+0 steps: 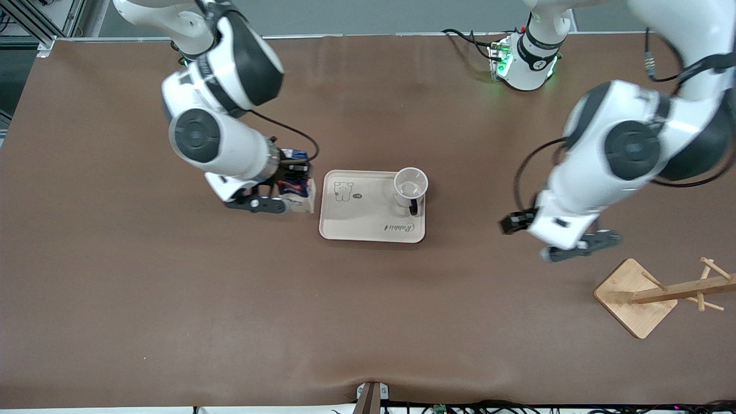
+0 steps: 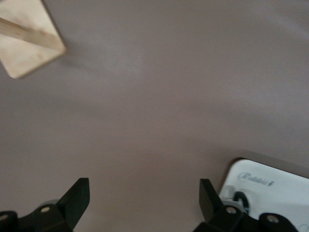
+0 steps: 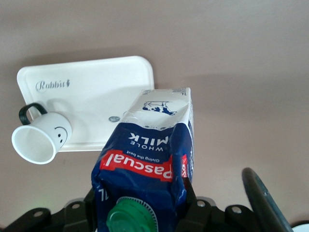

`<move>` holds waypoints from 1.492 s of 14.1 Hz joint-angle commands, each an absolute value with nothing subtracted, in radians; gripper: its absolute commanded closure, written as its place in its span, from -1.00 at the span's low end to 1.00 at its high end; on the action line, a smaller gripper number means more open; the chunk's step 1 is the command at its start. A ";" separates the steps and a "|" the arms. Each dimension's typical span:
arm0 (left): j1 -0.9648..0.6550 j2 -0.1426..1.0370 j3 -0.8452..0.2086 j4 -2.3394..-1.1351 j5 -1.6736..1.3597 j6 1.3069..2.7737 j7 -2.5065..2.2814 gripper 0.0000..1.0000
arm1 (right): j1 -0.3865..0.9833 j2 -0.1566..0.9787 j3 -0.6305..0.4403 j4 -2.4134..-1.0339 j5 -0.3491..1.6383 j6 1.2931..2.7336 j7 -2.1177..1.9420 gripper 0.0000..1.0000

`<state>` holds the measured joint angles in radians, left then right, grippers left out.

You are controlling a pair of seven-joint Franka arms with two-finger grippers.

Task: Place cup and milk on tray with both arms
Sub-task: 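Lower the milk carton onto the tray beside the mug with the right gripper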

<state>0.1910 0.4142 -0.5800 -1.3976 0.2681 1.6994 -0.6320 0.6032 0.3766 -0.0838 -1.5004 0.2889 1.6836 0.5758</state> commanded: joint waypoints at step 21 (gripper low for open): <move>-0.015 -0.081 -0.092 -1.598 0.074 1.520 -0.163 -1.00 | 0.750 0.557 -0.104 -1.407 0.298 1.829 0.644 -1.00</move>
